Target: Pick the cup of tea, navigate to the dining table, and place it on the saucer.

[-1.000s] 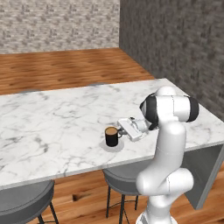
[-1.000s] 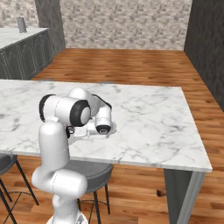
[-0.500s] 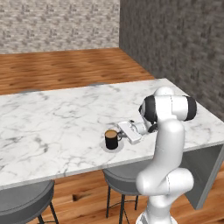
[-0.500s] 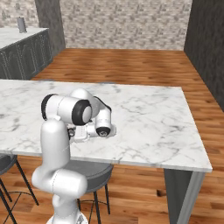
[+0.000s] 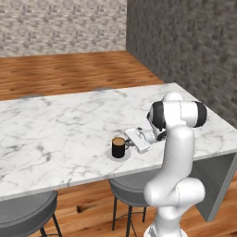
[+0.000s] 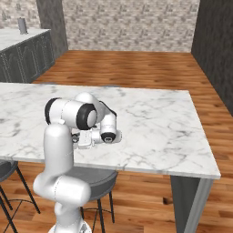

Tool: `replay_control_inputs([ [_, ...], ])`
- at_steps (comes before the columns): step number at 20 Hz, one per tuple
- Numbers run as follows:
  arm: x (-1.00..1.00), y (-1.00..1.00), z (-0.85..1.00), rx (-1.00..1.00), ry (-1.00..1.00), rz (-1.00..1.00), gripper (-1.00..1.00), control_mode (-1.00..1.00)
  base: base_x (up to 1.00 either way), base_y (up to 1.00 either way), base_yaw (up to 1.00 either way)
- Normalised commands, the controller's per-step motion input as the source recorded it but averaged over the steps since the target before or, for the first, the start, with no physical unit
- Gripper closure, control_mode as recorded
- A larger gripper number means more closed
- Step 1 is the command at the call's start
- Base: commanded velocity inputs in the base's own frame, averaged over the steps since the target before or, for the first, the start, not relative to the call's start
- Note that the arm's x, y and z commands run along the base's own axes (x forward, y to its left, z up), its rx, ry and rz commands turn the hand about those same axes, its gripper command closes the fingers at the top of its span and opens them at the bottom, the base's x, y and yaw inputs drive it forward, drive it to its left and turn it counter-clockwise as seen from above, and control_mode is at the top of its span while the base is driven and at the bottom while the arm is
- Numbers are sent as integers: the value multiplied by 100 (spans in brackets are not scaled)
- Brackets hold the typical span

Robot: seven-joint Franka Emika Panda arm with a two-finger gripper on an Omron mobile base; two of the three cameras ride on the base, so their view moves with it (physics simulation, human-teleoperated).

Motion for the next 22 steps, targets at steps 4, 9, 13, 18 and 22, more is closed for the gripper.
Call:
replay_control_inputs([
  [4, 0, 0, 0, 0, 0, 0, 100, -100, 0, 0, 0],
  [9, 0, 0, 0, 0, 0, 0, 100, -100, 0, 0, 0],
  [13, 0, 0, 0, 0, 0, 0, -100, -100, 0, 0, 0],
  [18, 0, 0, 0, 0, 0, 0, -100, -100, 0, 0, 0],
  [22, 0, 0, 0, 0, 0, 0, -100, -100, 0, 0, 0],
])
